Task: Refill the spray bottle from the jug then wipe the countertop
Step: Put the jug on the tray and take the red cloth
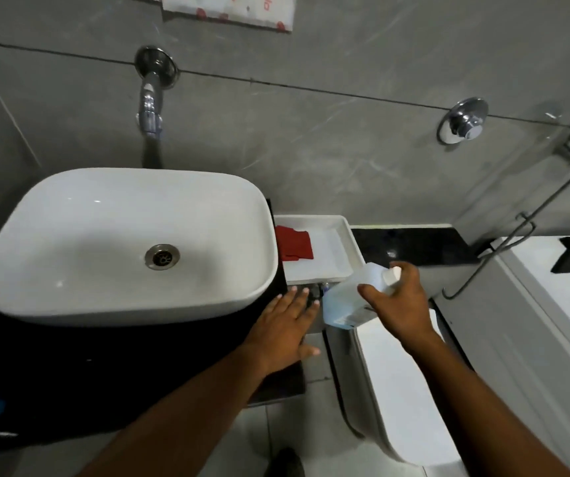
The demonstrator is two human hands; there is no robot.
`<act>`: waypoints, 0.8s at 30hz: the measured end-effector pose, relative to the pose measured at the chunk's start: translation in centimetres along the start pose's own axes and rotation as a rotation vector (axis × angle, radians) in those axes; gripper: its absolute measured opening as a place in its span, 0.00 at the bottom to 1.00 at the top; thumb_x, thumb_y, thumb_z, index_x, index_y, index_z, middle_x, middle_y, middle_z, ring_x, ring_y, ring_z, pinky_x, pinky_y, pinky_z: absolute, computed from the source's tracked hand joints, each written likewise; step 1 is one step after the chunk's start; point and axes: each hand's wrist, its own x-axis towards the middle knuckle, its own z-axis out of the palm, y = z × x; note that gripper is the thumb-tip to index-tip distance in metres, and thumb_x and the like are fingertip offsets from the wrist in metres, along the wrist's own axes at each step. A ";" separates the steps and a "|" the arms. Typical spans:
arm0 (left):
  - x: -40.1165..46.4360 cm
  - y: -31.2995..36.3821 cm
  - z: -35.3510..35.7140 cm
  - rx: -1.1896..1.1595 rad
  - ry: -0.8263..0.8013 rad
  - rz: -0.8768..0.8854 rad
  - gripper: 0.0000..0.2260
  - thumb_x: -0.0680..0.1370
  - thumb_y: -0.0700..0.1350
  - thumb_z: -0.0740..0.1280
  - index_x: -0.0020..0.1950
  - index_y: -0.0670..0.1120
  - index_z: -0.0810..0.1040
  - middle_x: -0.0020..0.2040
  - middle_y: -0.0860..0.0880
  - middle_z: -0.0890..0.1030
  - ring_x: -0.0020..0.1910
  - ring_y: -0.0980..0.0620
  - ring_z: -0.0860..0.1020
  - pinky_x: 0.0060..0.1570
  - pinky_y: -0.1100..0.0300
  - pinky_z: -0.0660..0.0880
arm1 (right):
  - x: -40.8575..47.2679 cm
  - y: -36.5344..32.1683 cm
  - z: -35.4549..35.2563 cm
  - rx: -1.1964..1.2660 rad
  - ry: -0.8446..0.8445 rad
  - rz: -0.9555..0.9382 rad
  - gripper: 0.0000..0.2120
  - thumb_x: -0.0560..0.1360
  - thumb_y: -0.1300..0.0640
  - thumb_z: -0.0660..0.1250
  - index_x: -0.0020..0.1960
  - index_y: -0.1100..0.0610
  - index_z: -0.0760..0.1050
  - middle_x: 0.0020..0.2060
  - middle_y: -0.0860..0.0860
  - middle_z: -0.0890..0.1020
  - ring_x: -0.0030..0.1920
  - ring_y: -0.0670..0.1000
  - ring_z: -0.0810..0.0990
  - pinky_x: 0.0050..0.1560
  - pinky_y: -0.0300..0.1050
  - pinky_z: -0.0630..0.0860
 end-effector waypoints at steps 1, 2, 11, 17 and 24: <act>1.9 -0.1 0.5 0.033 -0.006 -0.010 0.40 0.74 0.67 0.57 0.77 0.50 0.46 0.79 0.45 0.47 0.78 0.44 0.44 0.74 0.48 0.41 | 1.4 0.7 -0.2 -0.006 -0.008 -0.011 0.33 0.65 0.53 0.77 0.64 0.53 0.64 0.53 0.53 0.75 0.50 0.55 0.76 0.43 0.42 0.73; 4.0 -0.4 1.1 0.063 -0.021 -0.029 0.40 0.74 0.68 0.57 0.77 0.48 0.46 0.79 0.43 0.48 0.78 0.43 0.44 0.75 0.46 0.42 | 3.1 1.6 -0.3 -0.018 -0.023 -0.022 0.33 0.65 0.52 0.78 0.64 0.53 0.64 0.53 0.52 0.75 0.50 0.54 0.76 0.42 0.41 0.72; 15.2 -5.0 5.8 0.004 0.020 -0.277 0.49 0.66 0.76 0.54 0.77 0.47 0.46 0.78 0.43 0.42 0.77 0.42 0.38 0.73 0.46 0.32 | 19.4 7.1 4.0 -0.046 -0.160 -0.115 0.31 0.63 0.52 0.79 0.61 0.53 0.68 0.51 0.47 0.74 0.49 0.48 0.74 0.40 0.27 0.66; 15.7 -5.0 5.9 -0.002 0.070 -0.413 0.54 0.63 0.81 0.50 0.77 0.44 0.51 0.78 0.40 0.48 0.78 0.41 0.44 0.75 0.43 0.43 | 27.9 8.6 9.0 -0.018 -0.213 -0.137 0.32 0.64 0.55 0.78 0.63 0.54 0.67 0.54 0.51 0.75 0.52 0.52 0.74 0.53 0.44 0.72; 16.4 -5.5 6.5 -0.037 0.101 -0.442 0.56 0.62 0.81 0.54 0.75 0.40 0.58 0.77 0.38 0.55 0.77 0.38 0.51 0.74 0.42 0.46 | 34.5 9.2 14.6 -0.080 -0.269 -0.195 0.31 0.67 0.57 0.76 0.64 0.56 0.66 0.60 0.57 0.71 0.52 0.51 0.71 0.51 0.41 0.68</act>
